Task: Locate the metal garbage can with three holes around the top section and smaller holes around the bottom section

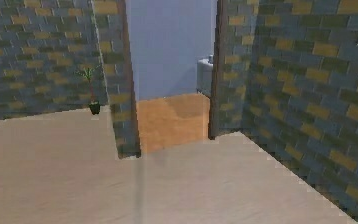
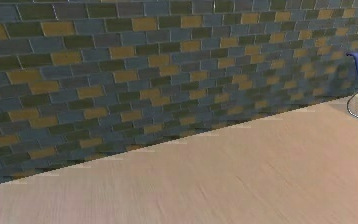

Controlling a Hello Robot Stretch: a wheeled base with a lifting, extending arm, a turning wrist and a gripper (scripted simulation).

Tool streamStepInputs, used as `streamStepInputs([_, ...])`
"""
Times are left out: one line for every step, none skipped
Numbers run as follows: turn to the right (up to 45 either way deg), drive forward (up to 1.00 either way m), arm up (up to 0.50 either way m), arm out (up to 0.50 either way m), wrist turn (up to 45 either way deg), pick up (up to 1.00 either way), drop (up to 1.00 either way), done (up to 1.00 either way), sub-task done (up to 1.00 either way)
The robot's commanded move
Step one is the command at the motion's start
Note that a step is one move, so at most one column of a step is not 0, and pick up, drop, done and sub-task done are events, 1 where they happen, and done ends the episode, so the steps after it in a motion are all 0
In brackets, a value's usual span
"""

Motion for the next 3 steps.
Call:
streamStepInputs([3.0,0.0,0.0,0.0,0.0,0.0,0.0,0.0,0.0])
streamStepInputs([0.0,1.0,0.0,0.0,0.0,0.0,0.0,0.0,0.0])
streamStepInputs([0.0,0.95,0.0,0.0,0.0,0.0,0.0,0.0,0.0])
